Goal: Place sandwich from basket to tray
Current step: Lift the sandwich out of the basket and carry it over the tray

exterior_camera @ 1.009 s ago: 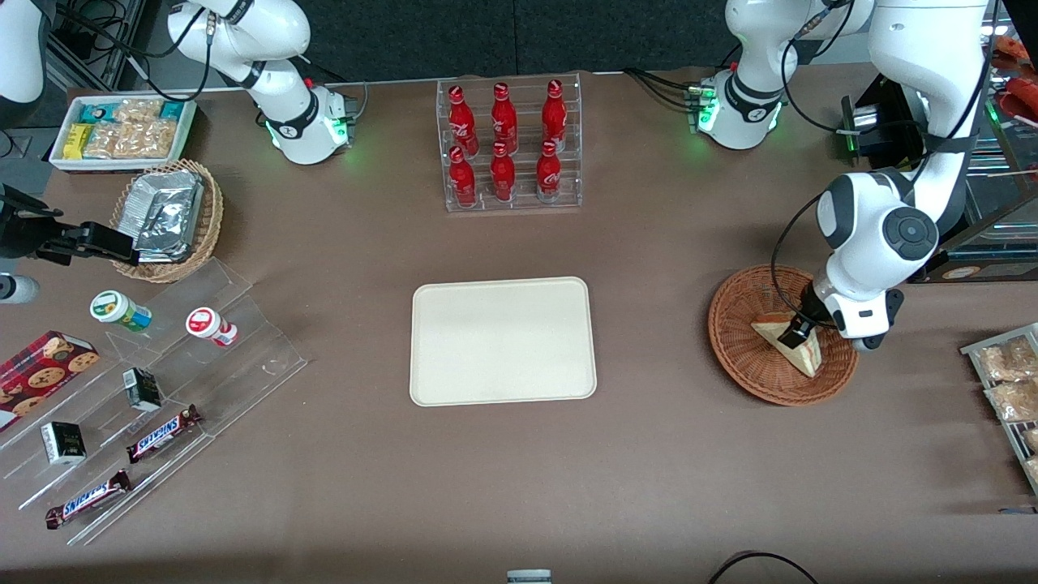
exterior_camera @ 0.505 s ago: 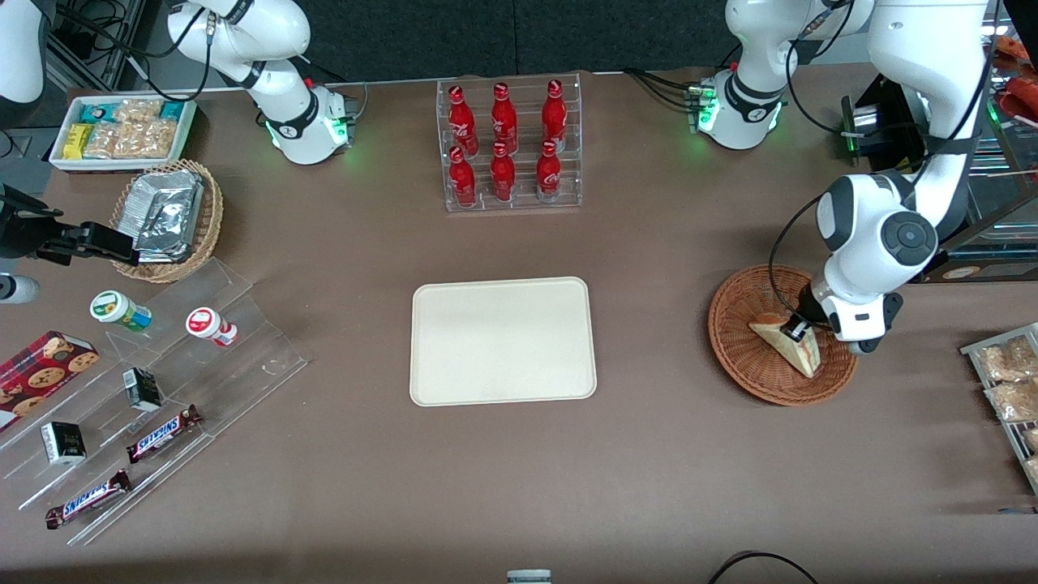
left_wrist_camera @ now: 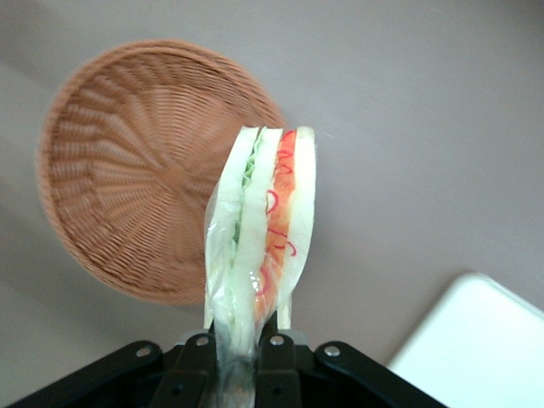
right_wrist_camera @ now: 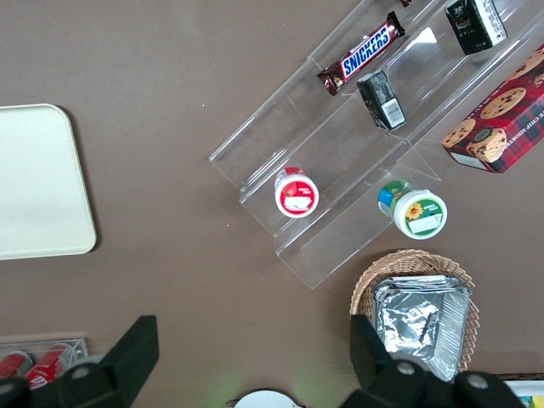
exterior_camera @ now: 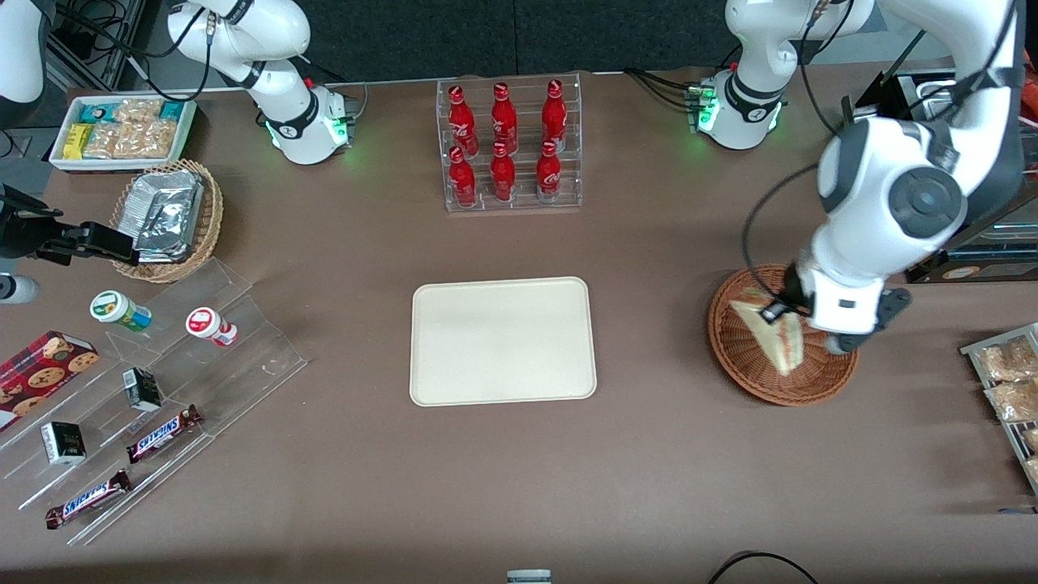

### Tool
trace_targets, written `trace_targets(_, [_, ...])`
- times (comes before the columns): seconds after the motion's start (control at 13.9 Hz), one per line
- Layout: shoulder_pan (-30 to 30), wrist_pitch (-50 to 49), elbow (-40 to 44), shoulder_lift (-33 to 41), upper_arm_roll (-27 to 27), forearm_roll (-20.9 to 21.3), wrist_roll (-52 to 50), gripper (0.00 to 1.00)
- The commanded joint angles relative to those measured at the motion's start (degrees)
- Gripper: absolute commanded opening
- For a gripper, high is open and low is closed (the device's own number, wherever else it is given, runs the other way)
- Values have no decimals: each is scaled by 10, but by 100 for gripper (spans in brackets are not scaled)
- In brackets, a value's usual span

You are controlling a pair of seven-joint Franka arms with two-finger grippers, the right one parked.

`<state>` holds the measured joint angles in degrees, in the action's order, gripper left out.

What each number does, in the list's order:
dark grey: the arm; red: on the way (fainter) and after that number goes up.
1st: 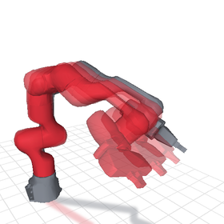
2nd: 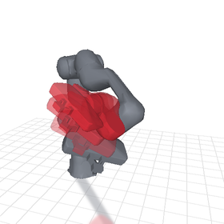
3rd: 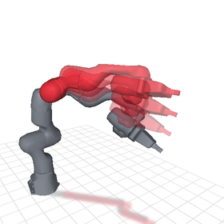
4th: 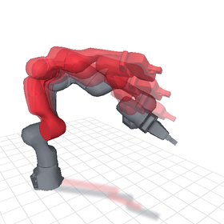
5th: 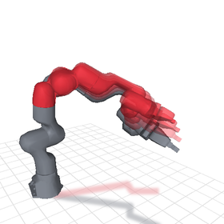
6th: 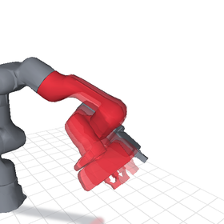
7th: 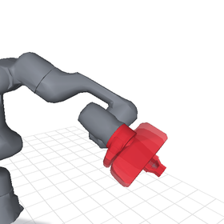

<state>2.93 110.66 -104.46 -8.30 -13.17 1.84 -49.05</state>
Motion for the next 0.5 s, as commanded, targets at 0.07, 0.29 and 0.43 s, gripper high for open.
trace_targets(0.07, [1, -8, 31, -39, -112, 63, -20, 0])
trace_targets(0.29, [8, -1, 63, -100, -196, 123, -39, 0])
trace_targets(0.43, [48, 0, 101, -149, -201, 144, -63, 0])
